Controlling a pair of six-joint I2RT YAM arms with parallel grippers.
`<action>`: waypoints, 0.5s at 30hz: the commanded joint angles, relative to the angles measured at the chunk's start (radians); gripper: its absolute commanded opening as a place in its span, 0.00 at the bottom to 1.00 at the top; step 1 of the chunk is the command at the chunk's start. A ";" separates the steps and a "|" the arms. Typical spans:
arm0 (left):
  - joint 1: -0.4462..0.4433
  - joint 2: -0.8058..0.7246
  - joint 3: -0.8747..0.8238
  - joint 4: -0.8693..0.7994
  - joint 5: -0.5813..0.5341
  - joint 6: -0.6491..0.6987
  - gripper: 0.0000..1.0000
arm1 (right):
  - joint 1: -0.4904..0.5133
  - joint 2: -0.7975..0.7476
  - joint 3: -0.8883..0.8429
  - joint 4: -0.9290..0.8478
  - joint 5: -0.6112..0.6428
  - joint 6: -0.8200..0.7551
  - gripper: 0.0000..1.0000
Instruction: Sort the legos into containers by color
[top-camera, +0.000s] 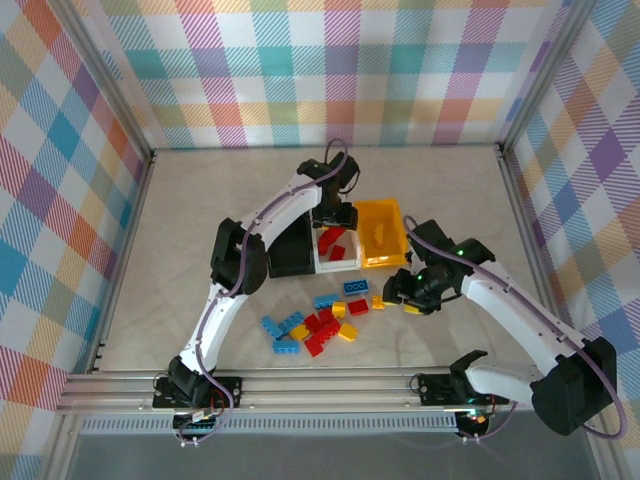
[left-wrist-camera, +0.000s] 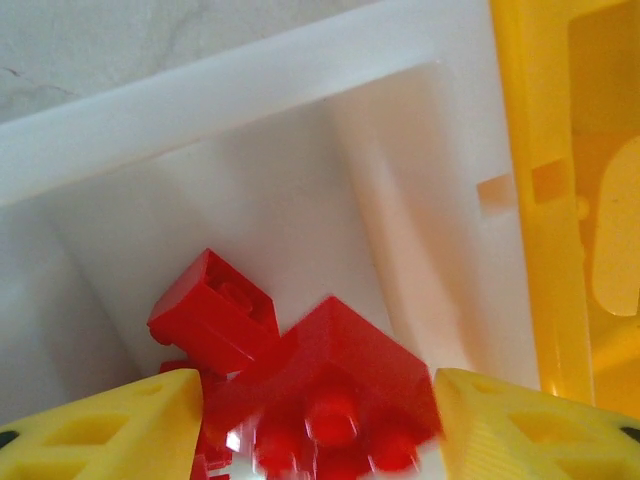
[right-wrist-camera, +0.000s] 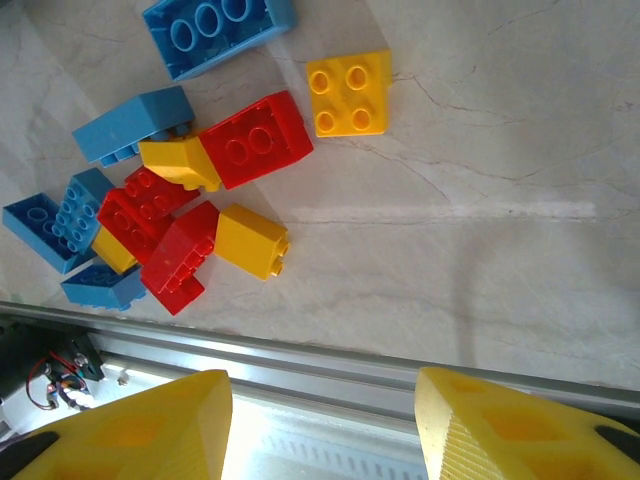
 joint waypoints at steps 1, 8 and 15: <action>-0.001 0.003 0.028 -0.045 0.019 0.007 0.67 | -0.008 0.018 0.030 -0.025 -0.003 -0.031 0.51; -0.001 -0.024 0.023 -0.049 0.014 0.009 0.71 | -0.011 0.042 0.037 -0.012 -0.016 -0.038 0.52; -0.001 -0.084 0.004 -0.051 0.010 0.013 0.71 | -0.011 0.039 0.028 0.003 -0.024 -0.030 0.52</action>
